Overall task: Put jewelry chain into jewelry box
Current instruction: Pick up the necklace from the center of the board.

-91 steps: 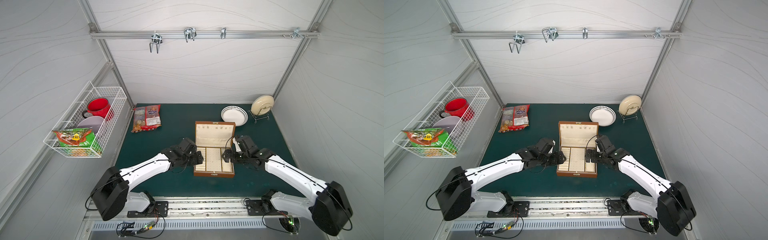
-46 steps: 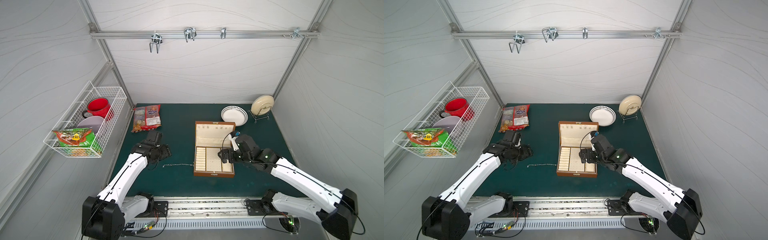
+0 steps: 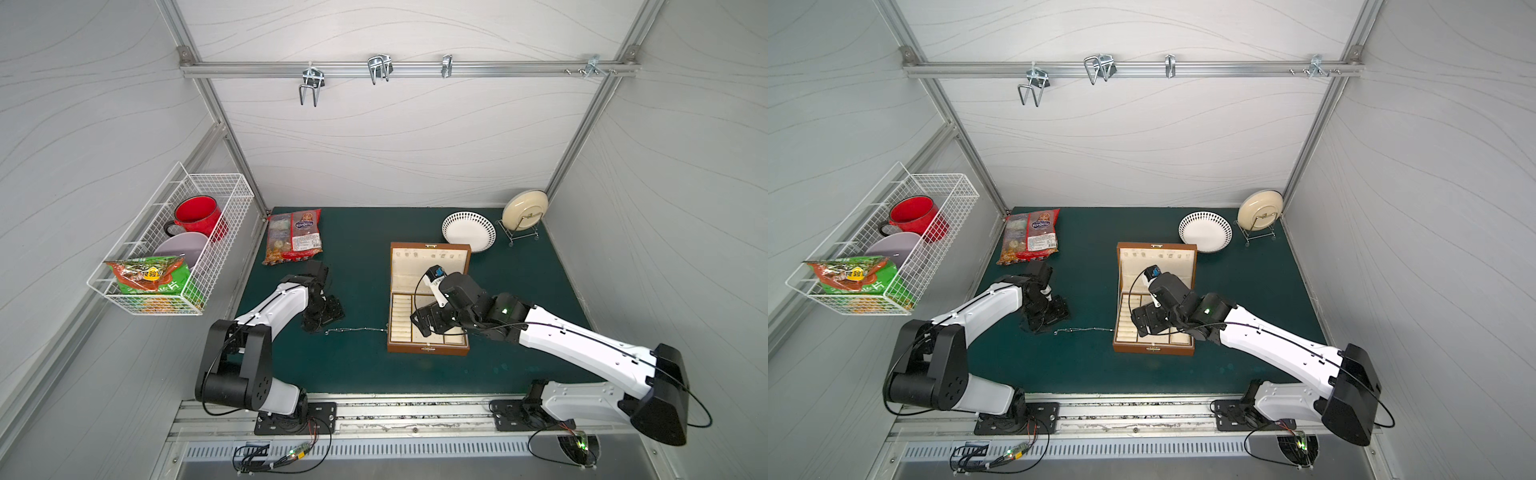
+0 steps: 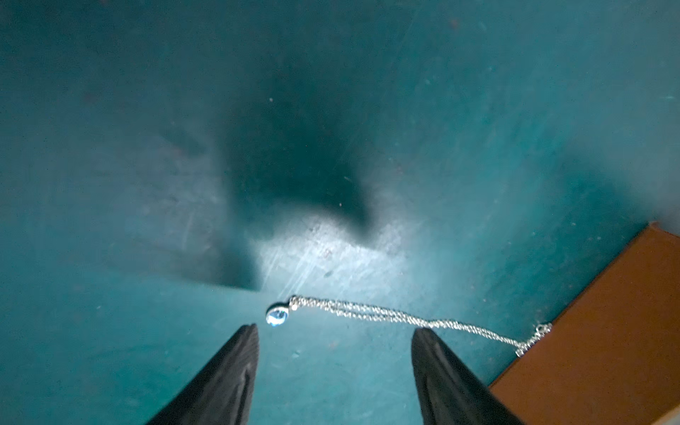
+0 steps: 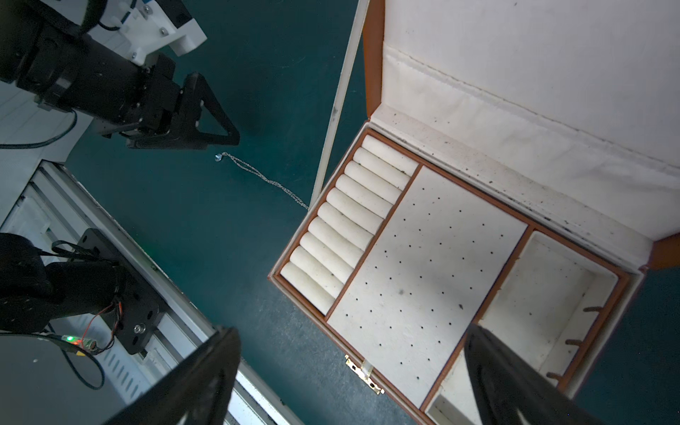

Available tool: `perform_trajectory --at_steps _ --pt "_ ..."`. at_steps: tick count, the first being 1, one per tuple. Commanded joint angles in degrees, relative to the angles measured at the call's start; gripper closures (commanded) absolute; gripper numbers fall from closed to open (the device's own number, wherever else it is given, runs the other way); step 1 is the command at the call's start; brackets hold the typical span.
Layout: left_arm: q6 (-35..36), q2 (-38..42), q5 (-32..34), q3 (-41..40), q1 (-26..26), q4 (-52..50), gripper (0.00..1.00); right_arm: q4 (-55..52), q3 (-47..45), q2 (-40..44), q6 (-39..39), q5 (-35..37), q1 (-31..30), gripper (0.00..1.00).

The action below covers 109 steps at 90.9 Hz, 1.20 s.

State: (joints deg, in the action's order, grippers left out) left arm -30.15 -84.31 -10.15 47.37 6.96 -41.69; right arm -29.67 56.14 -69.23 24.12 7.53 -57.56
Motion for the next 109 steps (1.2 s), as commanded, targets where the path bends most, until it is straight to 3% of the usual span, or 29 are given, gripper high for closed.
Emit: perform_trajectory --at_steps 1,23,44,81,109 --pt "-0.6 -2.0 -1.0 2.0 -0.4 3.4 0.29 0.7 -1.3 2.7 -1.3 2.0 0.8 0.01" --pt "-4.8 -7.7 -2.9 -0.2 -0.4 7.9 0.35 1.5 -5.3 9.5 2.0 -4.2 11.1 0.01" --pt "-7.9 -0.2 -3.0 -6.9 1.9 7.7 0.4 0.8 -5.8 9.6 1.7 -5.5 11.8 0.01" --pt "-15.2 15.8 3.6 -16.6 14.4 1.4 0.42 2.5 -7.0 8.0 2.5 -8.0 11.6 0.01" --pt "-12.1 9.1 14.4 -8.8 23.8 -5.0 0.41 2.6 -7.5 8.2 2.7 -8.7 11.2 0.01"
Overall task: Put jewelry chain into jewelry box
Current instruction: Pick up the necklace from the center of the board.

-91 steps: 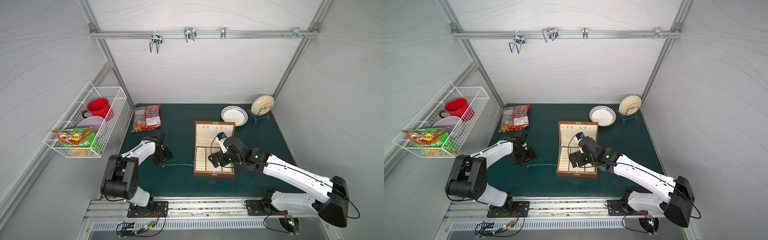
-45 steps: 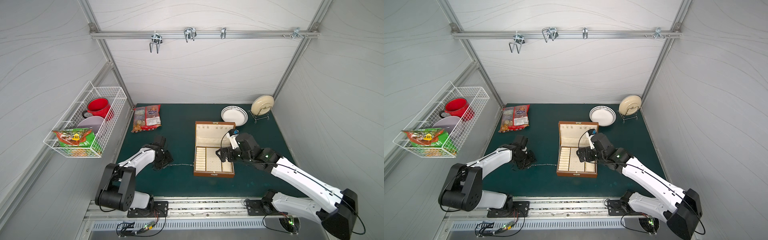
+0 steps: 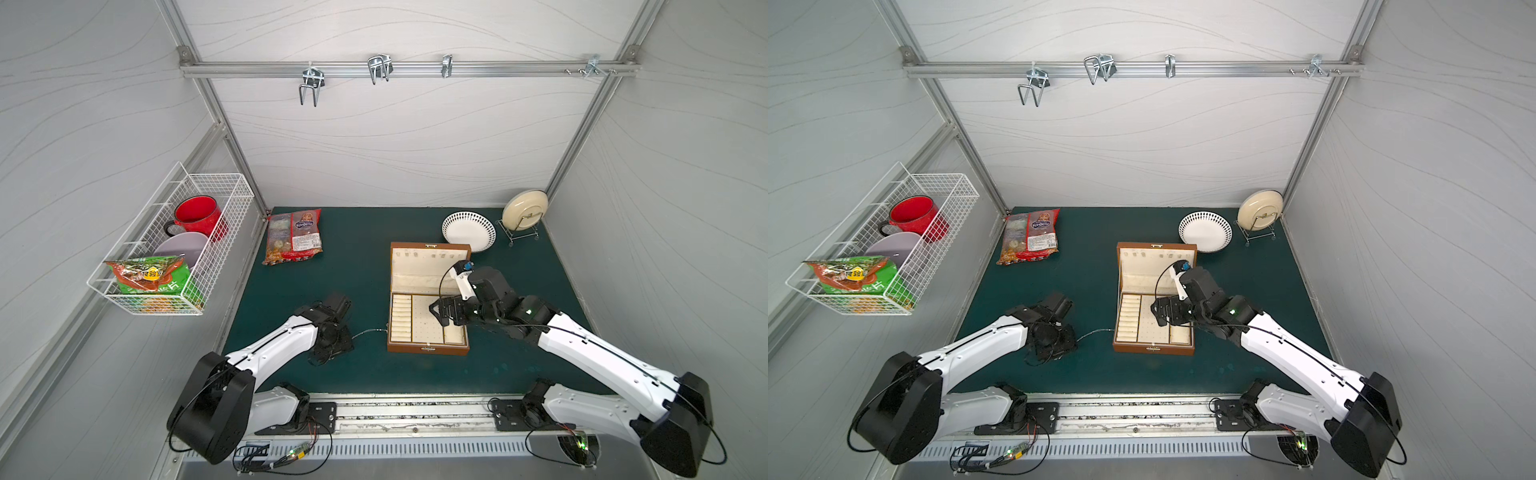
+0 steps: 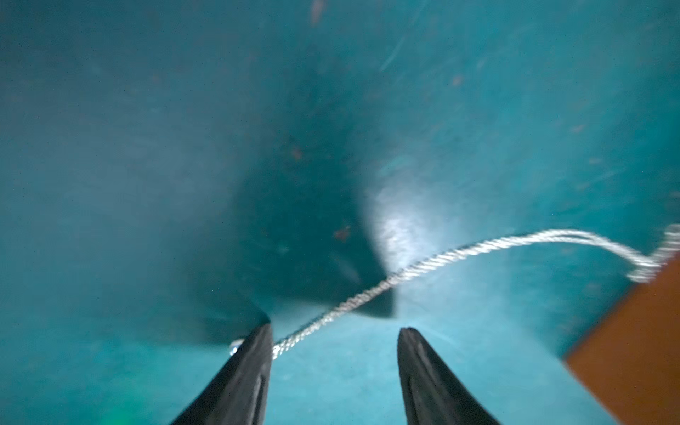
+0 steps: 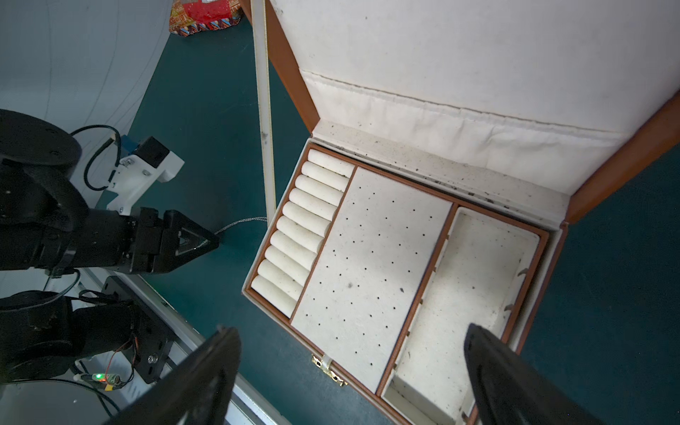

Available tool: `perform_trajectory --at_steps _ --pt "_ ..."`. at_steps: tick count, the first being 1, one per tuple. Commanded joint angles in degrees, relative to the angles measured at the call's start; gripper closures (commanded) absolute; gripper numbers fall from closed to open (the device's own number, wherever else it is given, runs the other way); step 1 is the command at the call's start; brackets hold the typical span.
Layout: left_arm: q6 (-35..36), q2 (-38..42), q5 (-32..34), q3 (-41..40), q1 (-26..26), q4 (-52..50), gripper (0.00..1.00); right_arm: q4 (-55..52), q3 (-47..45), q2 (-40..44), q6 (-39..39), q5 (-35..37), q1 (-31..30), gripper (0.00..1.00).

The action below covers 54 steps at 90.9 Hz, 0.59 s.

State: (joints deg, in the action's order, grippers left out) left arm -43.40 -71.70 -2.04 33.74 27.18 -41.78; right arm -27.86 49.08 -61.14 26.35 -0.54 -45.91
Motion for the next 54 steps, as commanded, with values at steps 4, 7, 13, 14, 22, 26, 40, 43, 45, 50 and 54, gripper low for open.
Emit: perform_trajectory --at_steps 4,7,13,14,22,26,40,43,45,50,54 --pt "1.7 -5.3 7.5 5.9 4.7 -5.5 0.42 0.7 -0.6 0.3 0.5 -0.7 -0.5 0.01" --pt "2.1 -6.4 8.2 6.3 5.2 -5.6 0.42 0.8 -0.8 0.6 0.6 -0.6 -0.5 0.01" --pt "2.8 -8.4 9.8 7.0 5.9 -5.5 0.46 0.5 -1.0 0.9 0.5 -0.6 -0.6 0.01" --pt "2.9 -8.7 9.9 7.1 5.9 -5.4 0.46 0.5 -1.0 0.9 0.5 -0.6 -0.6 0.01" --pt "3.5 -10.9 9.8 7.2 6.0 -4.1 0.56 0.2 -1.1 1.4 0.5 -0.4 -0.8 0.01" --pt "3.9 -11.8 9.2 7.0 6.1 -3.2 0.65 -0.1 -1.2 1.7 0.6 -0.2 -0.8 0.01" --pt "4.1 -14.4 8.2 6.7 6.2 -1.4 0.74 -1.0 -1.2 2.5 0.5 0.4 -0.8 0.01" --pt "4.2 -14.6 7.9 6.7 6.2 -0.9 0.75 -1.0 -1.1 2.6 0.5 0.5 -0.8 0.01" --pt "4.3 -14.7 7.7 6.7 6.2 -0.8 0.76 -1.1 -1.1 2.6 0.5 0.5 -0.8 0.01" --pt "4.5 -14.8 7.5 6.8 6.2 -0.5 0.83 -1.3 -0.9 2.5 0.5 0.6 -0.8 0.01" --pt "4.6 -14.7 7.4 7.0 6.2 -0.5 0.87 -1.5 -0.7 2.5 0.5 0.7 -0.8 0.01"
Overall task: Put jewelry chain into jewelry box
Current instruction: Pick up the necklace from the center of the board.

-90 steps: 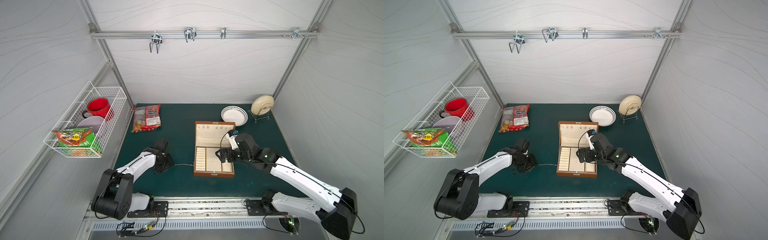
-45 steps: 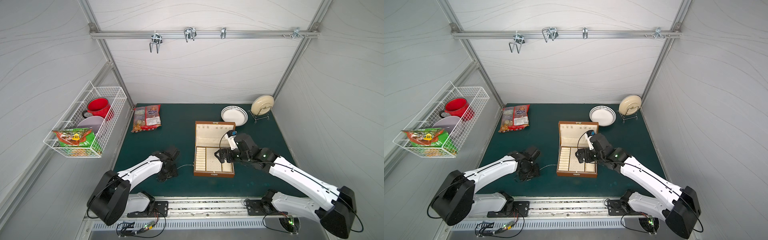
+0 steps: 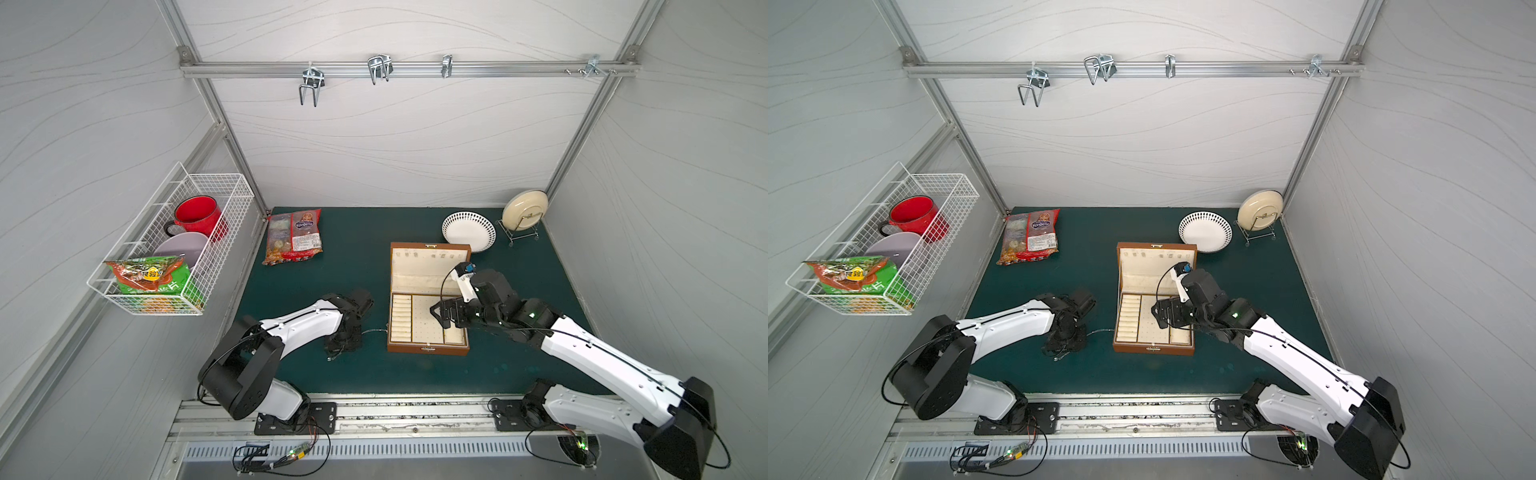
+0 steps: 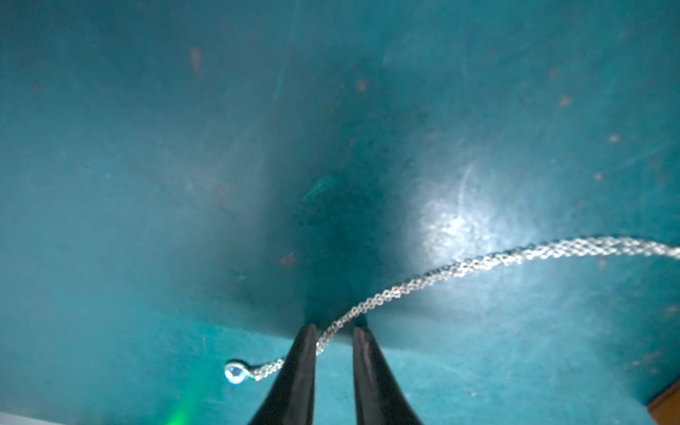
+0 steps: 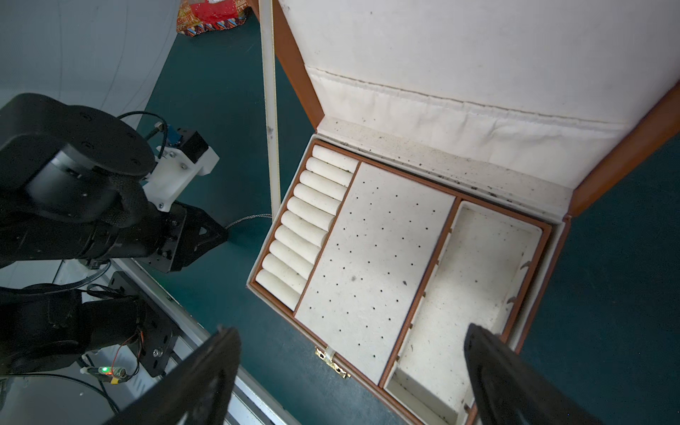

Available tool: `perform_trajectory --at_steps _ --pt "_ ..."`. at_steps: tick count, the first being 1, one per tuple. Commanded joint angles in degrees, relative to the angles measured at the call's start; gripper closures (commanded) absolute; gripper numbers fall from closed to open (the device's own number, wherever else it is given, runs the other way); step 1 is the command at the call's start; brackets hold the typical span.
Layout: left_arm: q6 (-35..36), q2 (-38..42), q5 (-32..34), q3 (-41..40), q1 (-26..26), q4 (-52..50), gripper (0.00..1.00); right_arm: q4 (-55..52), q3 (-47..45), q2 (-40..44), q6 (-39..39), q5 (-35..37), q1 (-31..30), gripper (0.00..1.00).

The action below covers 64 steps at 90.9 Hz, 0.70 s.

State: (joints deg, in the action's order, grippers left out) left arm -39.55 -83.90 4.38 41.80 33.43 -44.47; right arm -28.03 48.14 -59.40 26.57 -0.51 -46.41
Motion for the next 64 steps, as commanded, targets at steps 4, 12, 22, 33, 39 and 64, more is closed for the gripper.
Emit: perform_trajectory --at_steps 4,12,22,33,39,64 --pt "0.7 -2.2 0.9 -1.1 0.0 2.2 0.92 -1.4 0.4 0.7 0.3 0.7 -0.3 0.01" --pt "0.6 -1.5 1.1 -1.2 -0.1 2.0 1.0 -1.4 0.8 0.7 0.3 0.6 -0.3 0.01" --pt "0.3 -0.7 2.2 -0.5 -0.1 0.8 1.0 -1.6 1.6 0.5 0.2 0.4 -0.3 0.01" --pt "0.6 1.6 4.0 1.9 -0.1 -3.5 1.0 -1.9 2.4 0.4 -0.1 0.4 -0.4 0.01" --pt "1.2 3.6 5.0 3.8 -0.1 -5.6 1.0 -1.7 2.9 0.2 -0.3 0.4 -0.6 0.01" --pt "4.6 10.8 5.6 8.3 -0.1 -11.4 1.0 3.0 5.1 -2.2 -4.7 0.2 -4.5 0.02"
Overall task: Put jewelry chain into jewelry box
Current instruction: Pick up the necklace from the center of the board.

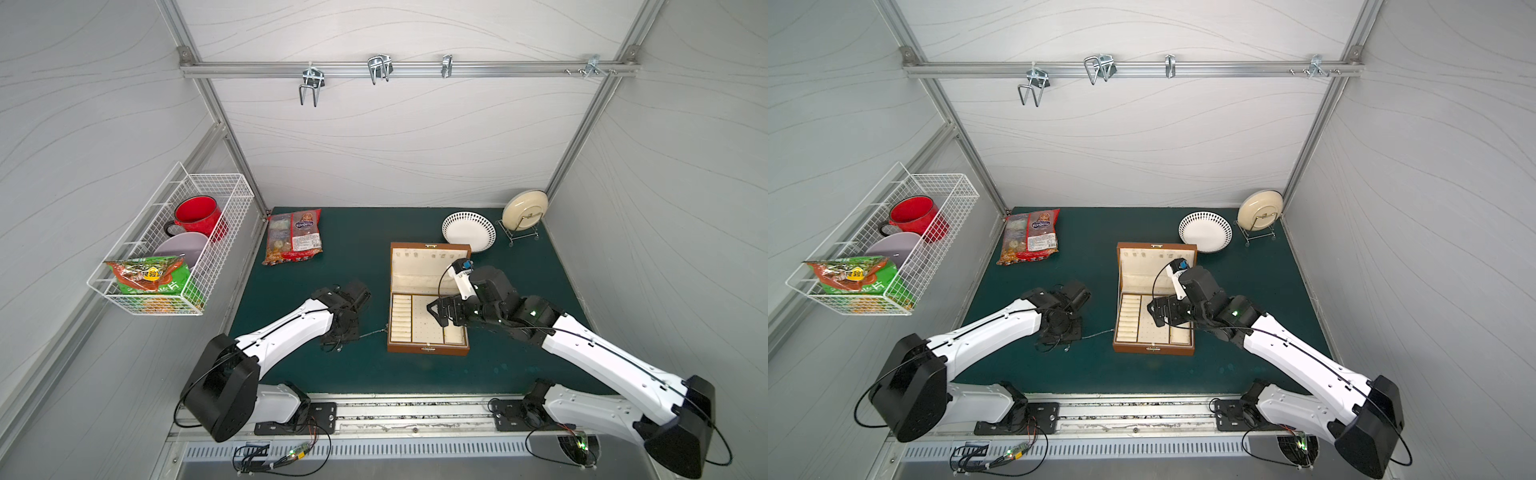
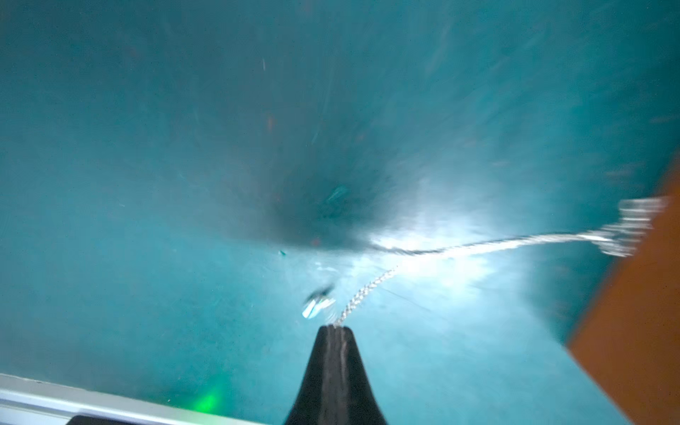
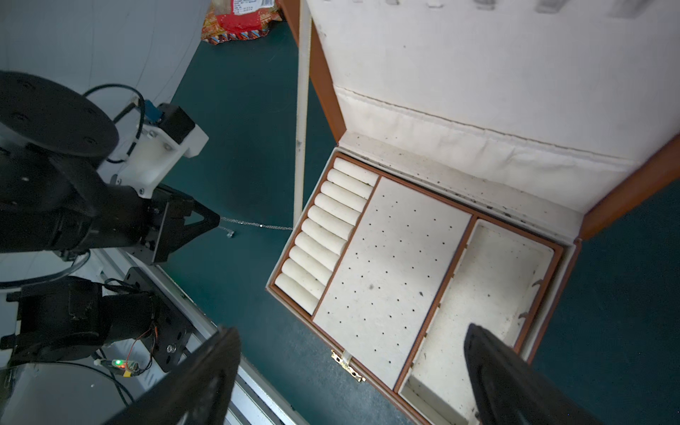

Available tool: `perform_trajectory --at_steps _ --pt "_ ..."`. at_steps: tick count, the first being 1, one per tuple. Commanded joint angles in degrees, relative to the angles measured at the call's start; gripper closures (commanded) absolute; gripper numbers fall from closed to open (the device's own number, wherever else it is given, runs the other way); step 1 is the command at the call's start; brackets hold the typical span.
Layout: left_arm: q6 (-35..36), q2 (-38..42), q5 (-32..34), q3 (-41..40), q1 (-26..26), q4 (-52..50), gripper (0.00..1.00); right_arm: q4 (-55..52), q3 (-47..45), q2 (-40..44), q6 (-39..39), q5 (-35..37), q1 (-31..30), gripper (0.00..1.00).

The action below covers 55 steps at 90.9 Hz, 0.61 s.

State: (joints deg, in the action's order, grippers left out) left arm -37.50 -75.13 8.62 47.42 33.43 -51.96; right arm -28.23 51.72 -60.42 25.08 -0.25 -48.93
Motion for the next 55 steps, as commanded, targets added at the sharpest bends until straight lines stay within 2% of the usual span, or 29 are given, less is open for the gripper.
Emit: perform_trajectory --at_steps 1,17,27,40,55 --pt "2.7 2.3 1.2 2.9 -0.1 -4.1 1.0 3.6 1.6 -1.3 -3.5 -0.3 -2.1 0.02" --pt "5.2 5.3 0.7 5.2 -0.1 -6.5 1.0 12.9 2.0 -4.9 -9.7 -4.0 -4.8 0.07" --pt "6.5 7.3 0.0 6.8 -0.1 -7.9 1.0 19.3 2.3 -7.8 -14.1 -8.5 -6.0 0.14" --pt "8.4 10.1 -1.0 9.2 -0.1 -10.1 1.0 23.1 4.4 -13.1 -18.2 -14.6 -7.7 0.26" --pt "9.6 12.7 -1.8 11.8 0.0 -11.9 1.0 28.1 5.0 -18.9 -22.4 -16.2 -10.9 0.38"
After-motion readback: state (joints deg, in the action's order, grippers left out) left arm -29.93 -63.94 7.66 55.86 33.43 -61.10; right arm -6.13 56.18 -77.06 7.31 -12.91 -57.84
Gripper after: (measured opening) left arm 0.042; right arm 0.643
